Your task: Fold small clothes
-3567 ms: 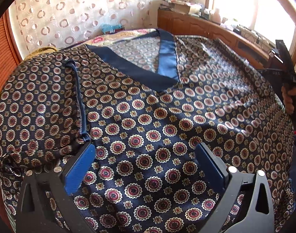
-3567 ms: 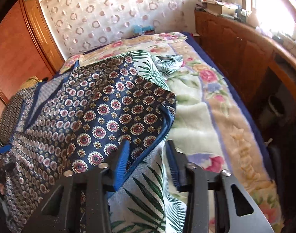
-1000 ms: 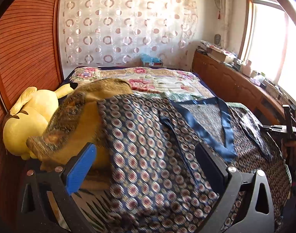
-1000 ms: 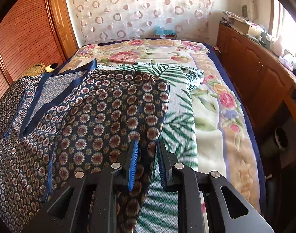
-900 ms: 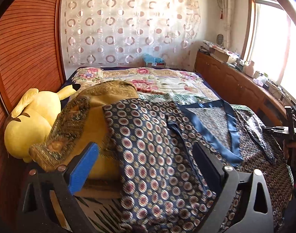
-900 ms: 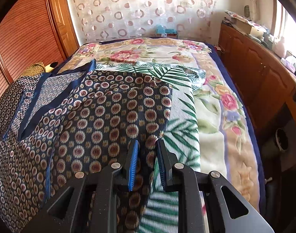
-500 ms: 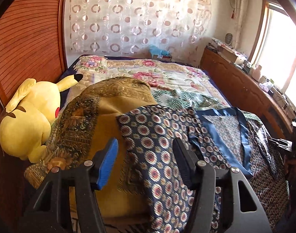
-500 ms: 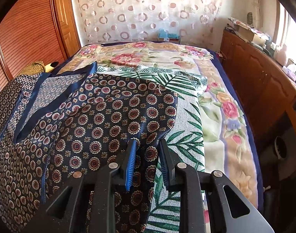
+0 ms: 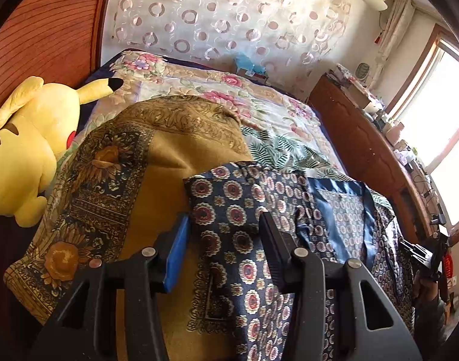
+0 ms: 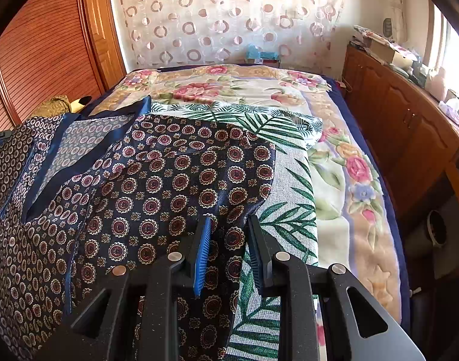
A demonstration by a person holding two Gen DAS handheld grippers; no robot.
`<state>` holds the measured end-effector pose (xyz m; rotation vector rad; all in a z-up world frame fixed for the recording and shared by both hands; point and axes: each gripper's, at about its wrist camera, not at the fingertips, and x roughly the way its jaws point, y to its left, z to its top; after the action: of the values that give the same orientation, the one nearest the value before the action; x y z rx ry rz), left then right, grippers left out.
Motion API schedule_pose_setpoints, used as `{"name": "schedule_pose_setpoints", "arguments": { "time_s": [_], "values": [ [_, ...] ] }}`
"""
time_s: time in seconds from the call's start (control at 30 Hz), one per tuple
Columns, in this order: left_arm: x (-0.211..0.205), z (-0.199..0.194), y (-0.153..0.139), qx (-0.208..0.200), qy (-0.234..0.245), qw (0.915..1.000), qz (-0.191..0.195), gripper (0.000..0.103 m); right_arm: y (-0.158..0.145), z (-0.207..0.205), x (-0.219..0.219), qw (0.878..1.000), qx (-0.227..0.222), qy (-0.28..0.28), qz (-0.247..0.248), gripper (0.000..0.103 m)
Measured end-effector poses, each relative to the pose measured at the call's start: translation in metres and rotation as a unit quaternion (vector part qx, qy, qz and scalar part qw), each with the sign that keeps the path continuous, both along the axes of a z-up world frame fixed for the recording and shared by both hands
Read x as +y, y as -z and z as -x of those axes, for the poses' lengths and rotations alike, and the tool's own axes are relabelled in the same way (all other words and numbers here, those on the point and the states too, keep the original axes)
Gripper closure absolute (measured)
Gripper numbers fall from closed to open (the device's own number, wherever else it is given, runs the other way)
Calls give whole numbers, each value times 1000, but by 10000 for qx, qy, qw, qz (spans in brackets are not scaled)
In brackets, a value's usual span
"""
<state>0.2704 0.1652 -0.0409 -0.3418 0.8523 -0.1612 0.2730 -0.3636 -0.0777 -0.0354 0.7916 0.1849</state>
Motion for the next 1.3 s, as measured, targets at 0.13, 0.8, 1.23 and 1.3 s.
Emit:
{"name": "schedule_pose_setpoints", "arguments": {
  "time_s": [0.13, 0.8, 1.23, 1.3],
  "values": [
    [-12, 9, -7, -193, 184, 9996, -121, 97, 0, 0, -2, 9999, 6, 10, -108, 78],
    [-87, 81, -24, -713, 965, 9910, -595, 101, -10, -47, 11, 9989, 393, -199, -163, 100],
    [-62, 184, -43, -1428, 514, 9875, -435, 101, -59, 94, 38, 9932, -815, -660, -498, 101],
    [-56, 204, -42, -1492, 431, 9869, -445, 101, -54, 120, 33, 9931, -784, -699, -522, 101]
  ]
}}
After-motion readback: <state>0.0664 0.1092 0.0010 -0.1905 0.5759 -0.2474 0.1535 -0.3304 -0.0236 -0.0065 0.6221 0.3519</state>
